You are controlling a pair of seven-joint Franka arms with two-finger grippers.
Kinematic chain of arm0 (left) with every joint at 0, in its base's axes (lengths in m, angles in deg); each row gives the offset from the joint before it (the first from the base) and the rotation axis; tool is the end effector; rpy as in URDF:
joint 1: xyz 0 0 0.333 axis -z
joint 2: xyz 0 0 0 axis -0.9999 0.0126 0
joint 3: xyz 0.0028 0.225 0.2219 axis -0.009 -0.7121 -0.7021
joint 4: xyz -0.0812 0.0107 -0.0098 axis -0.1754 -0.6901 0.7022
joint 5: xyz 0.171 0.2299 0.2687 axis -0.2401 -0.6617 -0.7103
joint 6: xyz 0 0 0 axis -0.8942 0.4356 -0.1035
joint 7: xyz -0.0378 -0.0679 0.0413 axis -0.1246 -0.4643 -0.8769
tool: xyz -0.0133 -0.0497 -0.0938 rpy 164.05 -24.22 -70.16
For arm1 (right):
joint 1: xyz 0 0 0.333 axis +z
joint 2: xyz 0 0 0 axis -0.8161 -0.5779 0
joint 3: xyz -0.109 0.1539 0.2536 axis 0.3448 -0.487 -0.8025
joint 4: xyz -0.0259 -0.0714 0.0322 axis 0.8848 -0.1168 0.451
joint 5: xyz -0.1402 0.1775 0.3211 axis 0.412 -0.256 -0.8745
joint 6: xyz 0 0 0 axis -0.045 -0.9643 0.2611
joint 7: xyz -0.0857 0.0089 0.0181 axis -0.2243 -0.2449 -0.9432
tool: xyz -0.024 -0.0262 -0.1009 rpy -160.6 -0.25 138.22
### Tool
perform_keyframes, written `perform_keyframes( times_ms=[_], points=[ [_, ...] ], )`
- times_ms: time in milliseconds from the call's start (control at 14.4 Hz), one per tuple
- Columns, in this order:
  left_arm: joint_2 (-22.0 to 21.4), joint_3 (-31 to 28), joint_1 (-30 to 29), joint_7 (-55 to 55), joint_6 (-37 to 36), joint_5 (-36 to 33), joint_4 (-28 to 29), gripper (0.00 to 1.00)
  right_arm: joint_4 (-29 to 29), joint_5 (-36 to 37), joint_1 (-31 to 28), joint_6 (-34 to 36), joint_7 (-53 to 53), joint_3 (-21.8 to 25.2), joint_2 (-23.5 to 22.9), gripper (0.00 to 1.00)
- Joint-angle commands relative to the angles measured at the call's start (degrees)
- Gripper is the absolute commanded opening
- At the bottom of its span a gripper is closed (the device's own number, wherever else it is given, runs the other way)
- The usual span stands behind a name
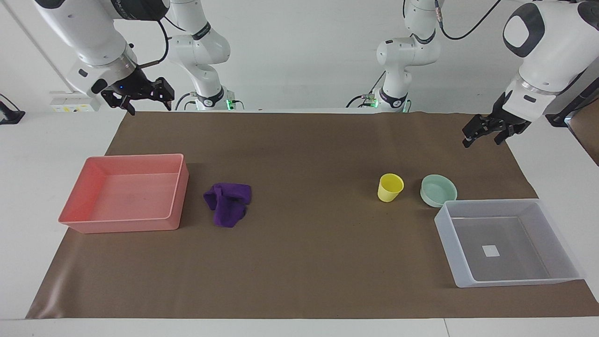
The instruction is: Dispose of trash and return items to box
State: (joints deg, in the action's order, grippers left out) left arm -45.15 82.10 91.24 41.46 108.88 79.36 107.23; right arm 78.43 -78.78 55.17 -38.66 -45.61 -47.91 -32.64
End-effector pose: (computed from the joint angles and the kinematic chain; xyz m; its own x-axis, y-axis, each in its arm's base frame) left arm 0.5569 -0.0388 0.5960 0.9995 -0.0204 -0.0237 -0.0197 -0.9993 0.0314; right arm 0.5045 -0.0073 0.6203 0.9667 0.1294 -0.2209 0.1261 -0.9916 -0.0291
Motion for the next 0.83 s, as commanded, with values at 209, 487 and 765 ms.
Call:
perform_keyframes(
  times_ms=[209,487,765],
  points=[
    [0.1,-0.3,0.6,2.4,-1.1,-0.2,-0.7,1.00,0.7,-0.8,-0.2,0.0,-1.2,-0.1,0.7,1.00],
    [-5.3,-0.4,0.9,-1.1,7.5,-0.4,11.7,1.00,0.7,-0.8,-0.2,0.1,-1.2,-0.1,0.7,1.00],
    [-7.6,-0.8,-0.3,-2.7,18.2,-0.4,25.4,1.00,0.7,-0.7,-0.2,0.1,-1.2,-0.1,0.7,1.00]
  ],
)
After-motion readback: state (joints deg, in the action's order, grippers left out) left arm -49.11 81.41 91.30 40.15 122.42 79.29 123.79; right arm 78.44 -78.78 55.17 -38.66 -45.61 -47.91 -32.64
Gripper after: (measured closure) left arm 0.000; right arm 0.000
